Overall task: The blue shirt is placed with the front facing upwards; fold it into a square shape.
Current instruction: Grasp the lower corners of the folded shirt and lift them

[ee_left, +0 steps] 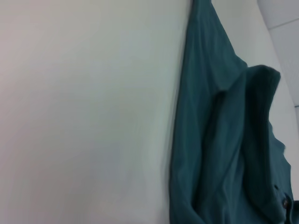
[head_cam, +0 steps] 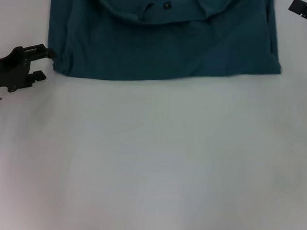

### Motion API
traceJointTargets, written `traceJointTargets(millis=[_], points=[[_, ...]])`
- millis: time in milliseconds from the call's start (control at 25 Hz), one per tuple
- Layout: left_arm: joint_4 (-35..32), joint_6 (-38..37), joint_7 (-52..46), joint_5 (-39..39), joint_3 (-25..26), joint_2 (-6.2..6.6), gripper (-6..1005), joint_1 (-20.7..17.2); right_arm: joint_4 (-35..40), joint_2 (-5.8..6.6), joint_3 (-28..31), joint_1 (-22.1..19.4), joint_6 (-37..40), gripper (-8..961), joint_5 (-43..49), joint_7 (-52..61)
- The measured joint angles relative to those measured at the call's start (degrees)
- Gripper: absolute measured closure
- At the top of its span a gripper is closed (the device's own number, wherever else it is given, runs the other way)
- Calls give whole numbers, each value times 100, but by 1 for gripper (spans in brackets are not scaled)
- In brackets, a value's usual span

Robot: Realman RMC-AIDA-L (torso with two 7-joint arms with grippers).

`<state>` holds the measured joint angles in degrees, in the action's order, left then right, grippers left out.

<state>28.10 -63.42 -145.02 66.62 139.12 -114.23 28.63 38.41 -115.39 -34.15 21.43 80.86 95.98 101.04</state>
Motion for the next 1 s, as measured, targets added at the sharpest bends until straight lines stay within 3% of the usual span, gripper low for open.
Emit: traceJointTargets(millis=[1000], points=[[-262, 486, 112, 0, -185, -115, 234, 387, -34, -1, 22, -7, 5, 25, 0, 9]])
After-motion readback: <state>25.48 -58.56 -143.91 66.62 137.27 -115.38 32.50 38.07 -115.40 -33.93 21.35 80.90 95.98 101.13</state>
